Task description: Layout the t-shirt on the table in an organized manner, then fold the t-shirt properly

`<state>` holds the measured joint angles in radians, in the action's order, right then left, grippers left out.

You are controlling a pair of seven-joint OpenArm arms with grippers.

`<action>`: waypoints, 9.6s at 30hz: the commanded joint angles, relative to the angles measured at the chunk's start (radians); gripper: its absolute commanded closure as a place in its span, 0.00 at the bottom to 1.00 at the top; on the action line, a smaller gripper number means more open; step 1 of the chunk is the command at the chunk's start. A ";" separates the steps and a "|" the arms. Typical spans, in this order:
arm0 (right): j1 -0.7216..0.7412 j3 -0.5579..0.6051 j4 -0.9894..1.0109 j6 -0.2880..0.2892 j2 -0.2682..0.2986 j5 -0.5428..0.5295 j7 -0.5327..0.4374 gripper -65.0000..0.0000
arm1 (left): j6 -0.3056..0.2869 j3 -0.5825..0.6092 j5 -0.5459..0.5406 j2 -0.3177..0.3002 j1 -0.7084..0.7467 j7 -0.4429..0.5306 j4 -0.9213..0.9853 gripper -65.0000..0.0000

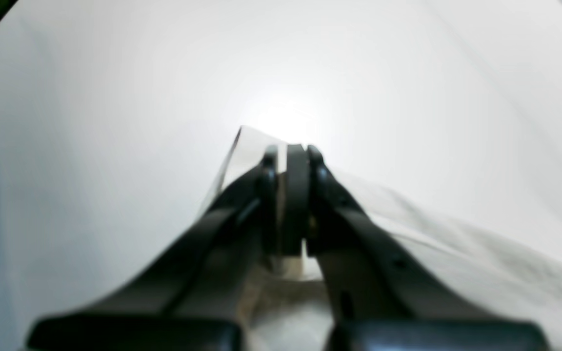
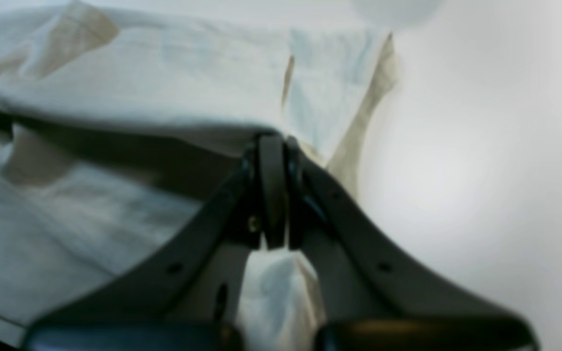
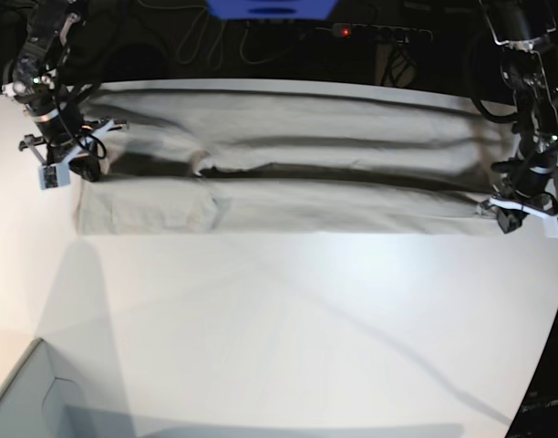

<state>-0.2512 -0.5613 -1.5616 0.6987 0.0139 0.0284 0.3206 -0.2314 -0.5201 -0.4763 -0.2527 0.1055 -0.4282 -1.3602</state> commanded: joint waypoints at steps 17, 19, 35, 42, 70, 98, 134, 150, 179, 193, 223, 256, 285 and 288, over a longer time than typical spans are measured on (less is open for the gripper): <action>0.005 0.001 0.056 -0.001 0.007 -0.011 -0.024 1.00 | -0.003 -0.004 0.000 -0.020 -0.056 0.027 0.121 1.00; 0.006 0.001 0.076 -0.001 0.008 -0.011 -0.024 1.00 | -0.003 -0.004 0.000 -0.020 -0.056 0.027 0.123 1.00; 0.003 0.001 0.082 -0.001 0.039 -0.009 -0.024 0.93 | -0.003 -0.001 0.000 -0.020 -0.056 0.022 0.189 0.83; -0.035 -0.007 0.079 -0.001 0.091 -0.008 -0.022 0.57 | -0.003 -0.004 0.000 -0.020 -0.051 0.024 0.187 0.65; 0.212 0.165 0.198 -0.001 0.047 -0.008 0.084 0.53 | -0.001 -0.004 -0.003 -0.018 -0.048 0.018 0.187 0.38; 0.074 0.163 0.229 -0.001 0.051 -0.009 0.076 0.53 | -0.003 -0.005 -0.009 -0.017 0.004 0.021 0.183 0.09; 0.074 0.166 0.226 -0.001 0.045 -0.009 0.078 0.53 | -0.216 -0.061 0.000 -0.018 -0.003 0.019 0.169 1.00; 0.094 0.168 0.224 -0.001 0.028 -0.009 0.078 0.53 | -0.116 0.119 0.003 0.141 0.084 -0.011 -0.230 1.00; 0.086 0.168 0.223 -0.001 0.028 -0.009 0.078 0.53 | 0.025 0.719 0.482 0.410 -0.016 -0.001 -0.029 1.00; 0.088 0.165 0.161 -0.001 0.031 -0.009 0.078 0.53 | 0.031 0.862 0.385 0.410 -0.114 -0.008 0.071 1.00; -0.044 -0.127 -0.236 -0.001 -0.081 -0.009 0.088 0.44 | 0.020 1.105 0.348 0.410 -0.106 -0.011 0.097 0.19; 0.175 -0.196 0.261 -0.001 -0.024 -0.009 0.088 0.31 | 0.028 0.725 -0.135 -0.040 -0.082 -0.004 0.094 0.19; 0.106 0.010 -0.064 -0.001 -0.052 -0.009 0.170 1.00 | 0.030 0.656 -0.140 -0.043 -0.062 -0.010 0.092 0.19; 0.103 0.054 -0.179 -0.001 -0.076 -0.009 0.211 1.00 | 0.030 0.656 -0.140 -0.043 -0.062 -0.010 0.092 0.19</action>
<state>-0.1555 -0.5049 -1.7226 0.6979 -0.0647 0.0341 0.5518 -0.2024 0.1390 -0.6113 -0.2878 0.0505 -0.4358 -1.2564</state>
